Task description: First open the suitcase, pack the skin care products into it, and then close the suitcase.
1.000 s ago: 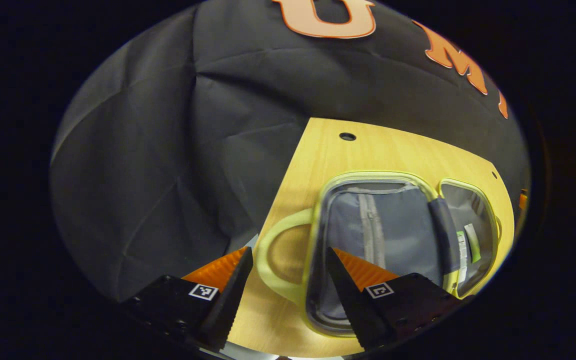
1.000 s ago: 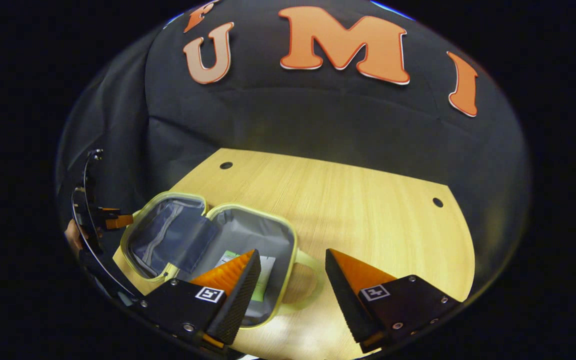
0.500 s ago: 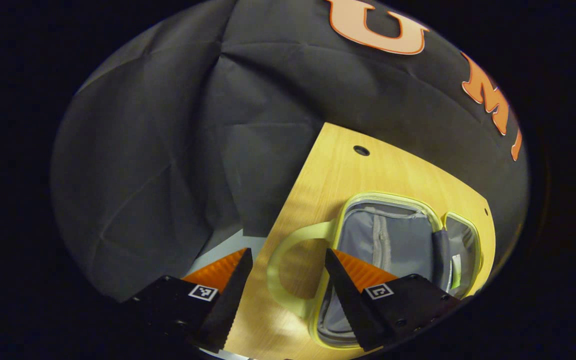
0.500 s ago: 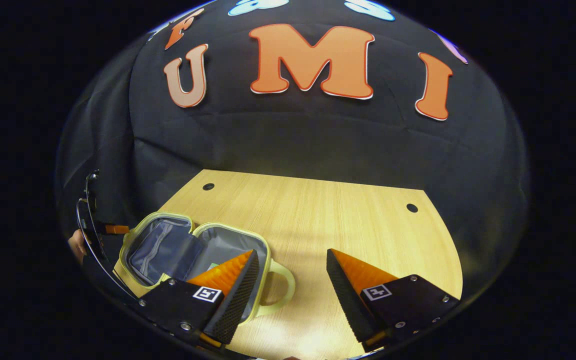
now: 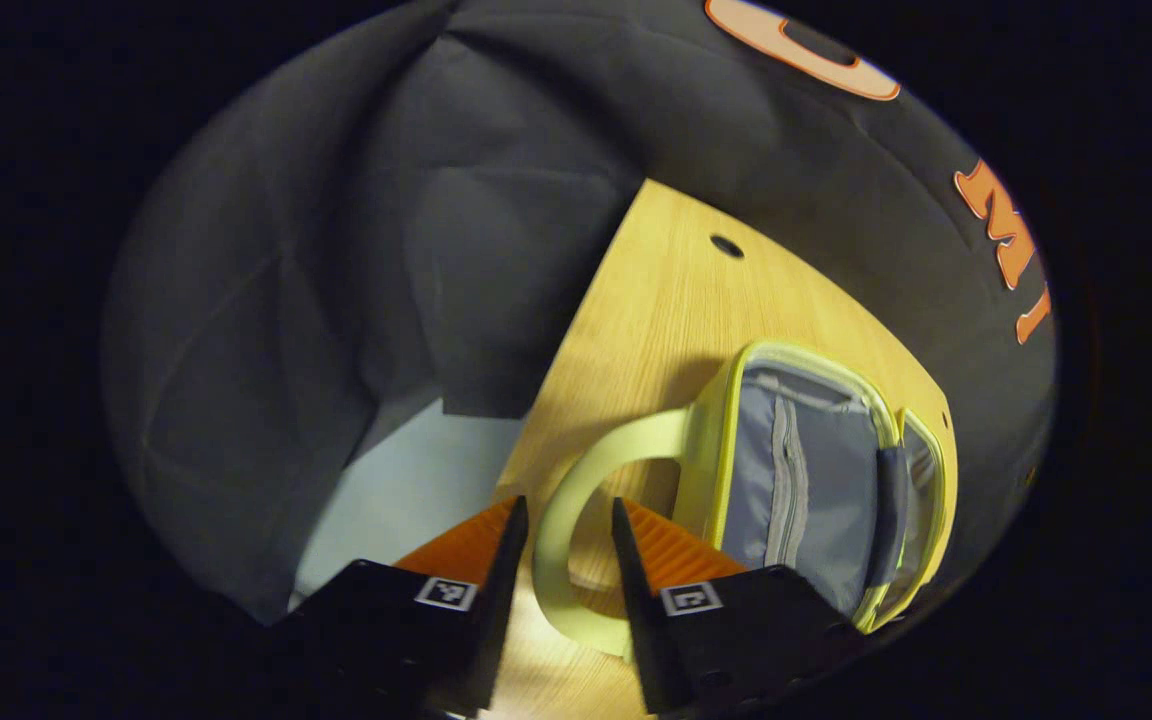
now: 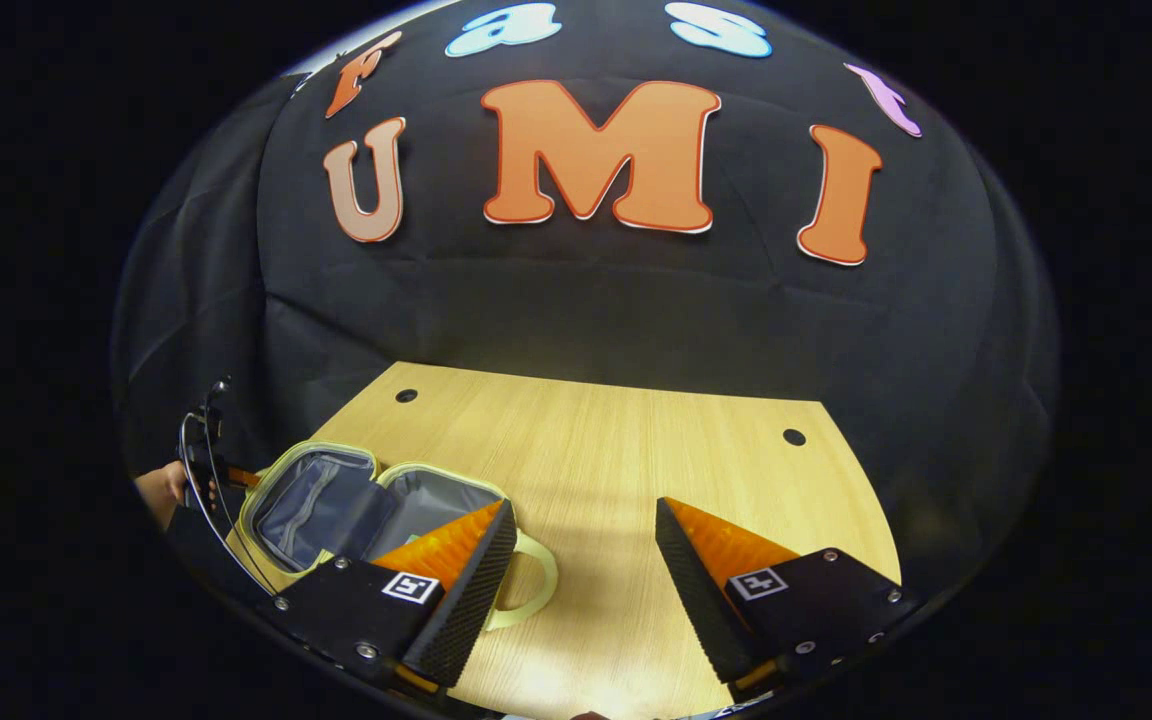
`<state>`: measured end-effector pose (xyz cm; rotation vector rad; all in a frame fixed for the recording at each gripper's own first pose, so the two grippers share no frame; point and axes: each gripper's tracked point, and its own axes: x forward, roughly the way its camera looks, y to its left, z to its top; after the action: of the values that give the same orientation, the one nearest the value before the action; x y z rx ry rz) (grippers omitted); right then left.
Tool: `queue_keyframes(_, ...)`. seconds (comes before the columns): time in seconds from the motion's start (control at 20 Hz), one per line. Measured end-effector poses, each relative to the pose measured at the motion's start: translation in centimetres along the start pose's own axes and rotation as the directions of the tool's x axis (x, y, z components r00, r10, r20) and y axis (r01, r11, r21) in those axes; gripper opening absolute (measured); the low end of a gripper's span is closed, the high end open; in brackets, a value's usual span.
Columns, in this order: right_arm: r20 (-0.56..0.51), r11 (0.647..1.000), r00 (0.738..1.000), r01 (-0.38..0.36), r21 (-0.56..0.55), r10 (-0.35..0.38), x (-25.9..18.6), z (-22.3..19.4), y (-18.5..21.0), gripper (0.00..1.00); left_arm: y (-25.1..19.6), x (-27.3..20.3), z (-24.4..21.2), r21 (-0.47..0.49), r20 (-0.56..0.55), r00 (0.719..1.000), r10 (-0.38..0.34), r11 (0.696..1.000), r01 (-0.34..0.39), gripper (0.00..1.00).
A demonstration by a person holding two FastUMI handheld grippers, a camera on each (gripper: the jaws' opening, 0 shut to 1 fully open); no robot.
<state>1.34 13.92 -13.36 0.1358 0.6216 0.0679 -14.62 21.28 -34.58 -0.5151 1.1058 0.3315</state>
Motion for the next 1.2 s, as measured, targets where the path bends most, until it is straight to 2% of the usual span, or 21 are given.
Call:
queue_keyframes(0.05,0.002,1.000,1.000,0.011,0.004,-0.011,-0.4,0.0,-0.6,0.91,0.1,0.3,0.9,0.023,0.027,1.000,-0.016,1.000,0.015,0.39)
queue_keyframes(0.1,0.006,1.000,1.000,0.019,0.006,-0.019,-0.6,0.0,-1.1,0.91,0.0,0.4,0.1,0.046,0.002,1.000,-0.010,0.999,0.010,0.29)
queue_keyframes(0.2,0.011,0.999,0.999,0.035,0.003,-0.035,-1.1,0.0,-2.2,0.91,-0.2,-0.4,1.4,0.059,0.058,0.998,0.015,0.998,-0.019,0.12)
queue_keyframes(0.3,0.007,0.999,0.999,0.044,0.000,-0.044,-1.5,-0.4,-2.9,0.91,-0.9,-2.3,3.0,0.090,0.132,0.991,0.014,0.996,-0.026,0.12)
queue_keyframes(0.55,0.007,0.999,0.999,0.032,-0.009,-0.032,-2.2,-0.7,-3.8,0.92,-3.0,-10.9,7.9,0.188,0.319,0.948,-0.002,0.980,-0.062,0.11)
queue_keyframes(0.75,0.067,1.000,0.997,0.030,-0.003,-0.030,-2.9,0.4,-4.7,0.93,-6.1,-17.6,10.9,0.201,0.411,0.910,-0.059,0.979,-0.027,0.11)
queue_keyframes(0.9,0.100,1.000,0.995,0.027,0.013,-0.028,-3.7,1.1,-6.0,0.93,-10.5,-20.1,10.2,0.238,0.454,0.886,-0.096,0.971,-0.016,0.11)
queue_keyframes(1.05,0.130,1.000,0.991,0.028,0.000,-0.028,-4.4,1.6,-7.7,0.93,-15.6,-23.7,10.7,0.284,0.513,0.846,-0.146,0.959,-0.007,0.10)
queue_keyframes(1.2,0.150,0.999,0.988,0.045,-0.024,-0.041,-5.0,1.8,-9.7,0.93,-21.1,-26.2,10.7,0.323,0.528,0.823,-0.209,0.946,0.033,0.10)
